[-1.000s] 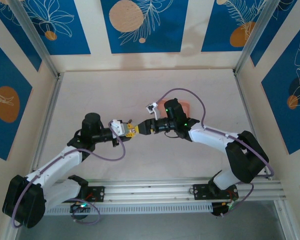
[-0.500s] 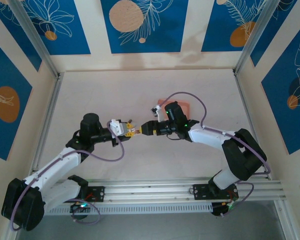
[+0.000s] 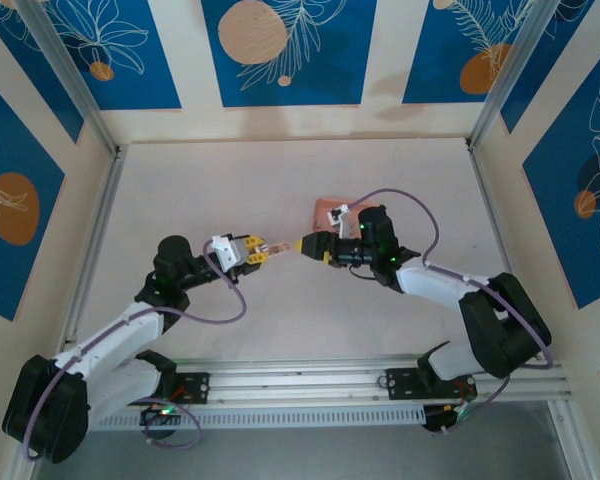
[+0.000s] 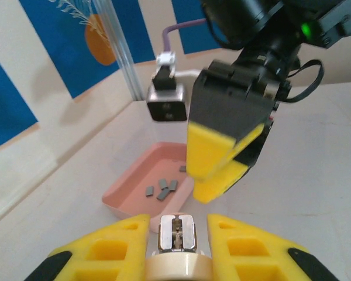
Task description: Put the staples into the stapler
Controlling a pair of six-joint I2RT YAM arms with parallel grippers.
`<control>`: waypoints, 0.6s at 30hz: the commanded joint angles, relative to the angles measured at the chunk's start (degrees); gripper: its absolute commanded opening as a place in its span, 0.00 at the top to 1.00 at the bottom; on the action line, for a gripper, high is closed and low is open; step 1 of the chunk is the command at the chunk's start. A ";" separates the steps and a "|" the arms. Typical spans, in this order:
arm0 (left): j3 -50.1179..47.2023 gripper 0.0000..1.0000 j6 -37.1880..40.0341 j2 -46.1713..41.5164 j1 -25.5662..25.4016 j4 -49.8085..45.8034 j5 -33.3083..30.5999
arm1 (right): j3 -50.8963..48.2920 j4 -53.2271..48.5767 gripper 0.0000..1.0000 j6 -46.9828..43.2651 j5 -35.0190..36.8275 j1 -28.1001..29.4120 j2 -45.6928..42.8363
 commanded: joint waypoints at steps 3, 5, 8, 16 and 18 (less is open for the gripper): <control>-3.56 1.00 -8.00 3.46 -0.72 20.13 -3.62 | 1.02 5.70 0.27 14.55 -1.13 0.45 -1.00; -4.36 1.00 -9.42 5.24 -0.83 24.45 -3.73 | 0.88 8.22 0.27 17.65 -0.18 1.07 -0.52; -4.92 1.00 -11.83 8.07 -1.25 29.62 -3.81 | 0.24 11.92 0.28 21.66 1.55 2.13 -0.12; -6.04 1.00 -15.17 15.44 -2.59 43.20 -6.74 | -0.15 9.10 0.32 26.60 5.95 3.62 -0.97; -5.87 1.00 -15.11 16.86 -2.59 44.67 -6.71 | -0.13 7.92 0.32 26.55 7.49 4.48 -1.38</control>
